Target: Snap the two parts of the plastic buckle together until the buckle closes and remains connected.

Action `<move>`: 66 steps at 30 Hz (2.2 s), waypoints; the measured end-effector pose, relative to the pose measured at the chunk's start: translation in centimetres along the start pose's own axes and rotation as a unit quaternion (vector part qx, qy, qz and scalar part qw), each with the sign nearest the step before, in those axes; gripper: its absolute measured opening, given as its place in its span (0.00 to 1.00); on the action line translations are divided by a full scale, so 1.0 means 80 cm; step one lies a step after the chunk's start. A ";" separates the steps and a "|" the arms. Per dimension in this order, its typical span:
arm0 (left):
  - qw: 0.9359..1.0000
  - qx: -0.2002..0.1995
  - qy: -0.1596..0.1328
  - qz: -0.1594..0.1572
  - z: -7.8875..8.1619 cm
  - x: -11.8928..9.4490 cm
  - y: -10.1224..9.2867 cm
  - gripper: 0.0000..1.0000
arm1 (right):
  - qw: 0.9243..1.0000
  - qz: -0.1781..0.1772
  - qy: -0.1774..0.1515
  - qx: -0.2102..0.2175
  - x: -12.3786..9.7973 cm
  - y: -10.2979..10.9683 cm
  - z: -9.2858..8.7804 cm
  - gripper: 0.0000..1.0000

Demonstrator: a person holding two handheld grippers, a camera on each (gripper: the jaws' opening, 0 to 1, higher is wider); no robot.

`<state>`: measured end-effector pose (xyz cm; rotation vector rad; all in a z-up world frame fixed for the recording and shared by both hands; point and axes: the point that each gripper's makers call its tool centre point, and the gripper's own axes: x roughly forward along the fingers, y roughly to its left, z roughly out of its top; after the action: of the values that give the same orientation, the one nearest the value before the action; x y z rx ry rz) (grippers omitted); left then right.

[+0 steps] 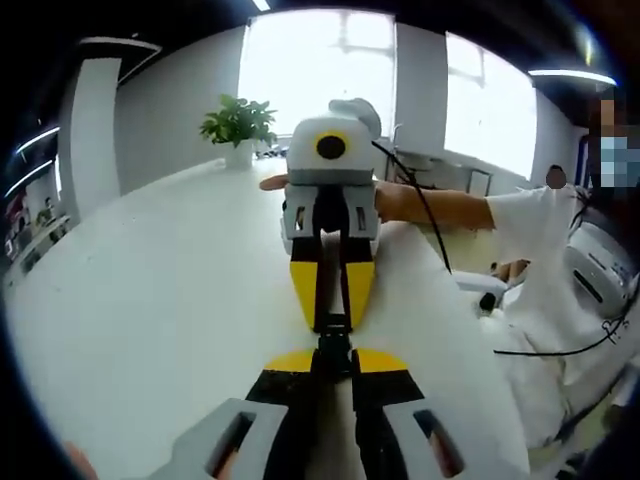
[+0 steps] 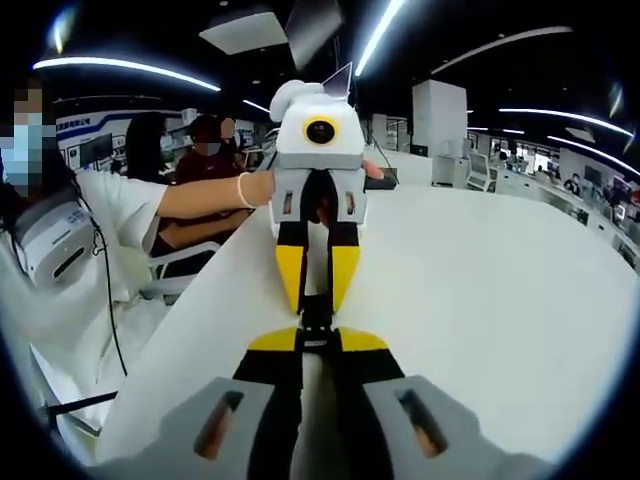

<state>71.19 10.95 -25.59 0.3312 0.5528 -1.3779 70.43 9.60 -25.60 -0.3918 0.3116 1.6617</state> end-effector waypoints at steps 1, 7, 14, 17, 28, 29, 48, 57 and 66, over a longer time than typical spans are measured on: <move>1.000 0.000 0.002 0.001 0.000 0.000 0.001 0.10 | 1.000 0.000 0.002 -0.001 0.000 -0.001 0.000 0.10; 1.000 0.000 0.011 0.005 0.001 0.002 0.006 0.10 | 1.000 -0.001 0.014 -0.002 -0.001 -0.002 0.000 0.09; 1.000 0.000 0.018 0.018 0.005 0.013 0.023 0.09 | 1.000 0.001 0.006 0.009 0.018 -0.005 -0.002 0.08; 0.999 0.007 0.032 0.023 0.003 0.017 0.005 0.10 | 1.000 0.004 0.006 0.011 0.023 -0.009 -0.005 0.09; 1.000 -0.028 -0.001 0.001 -0.005 0.019 -0.029 0.12 | 1.000 0.003 0.013 0.024 0.016 0.001 -0.003 0.11; 0.999 -0.032 -0.008 -0.001 -0.004 0.019 -0.030 0.12 | 1.000 0.003 0.012 0.022 0.016 0.001 -0.003 0.11; 0.998 -0.045 -0.052 0.014 0.001 0.003 -0.033 0.25 | 0.999 -0.018 0.003 0.027 -0.003 0.009 -0.002 0.22; 0.996 -0.035 -0.078 0.029 0.007 -0.012 -0.036 0.25 | 1.000 -0.021 0.007 0.015 -0.002 0.010 -0.001 0.18; 0.993 -0.029 -0.106 0.040 0.013 -0.036 -0.048 0.24 | 1.000 -0.014 0.023 -0.010 0.007 0.010 0.003 0.12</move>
<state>67.37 12.09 -22.78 0.1564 0.3985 -1.2980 69.60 10.13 -25.67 -0.4475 0.3223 1.6317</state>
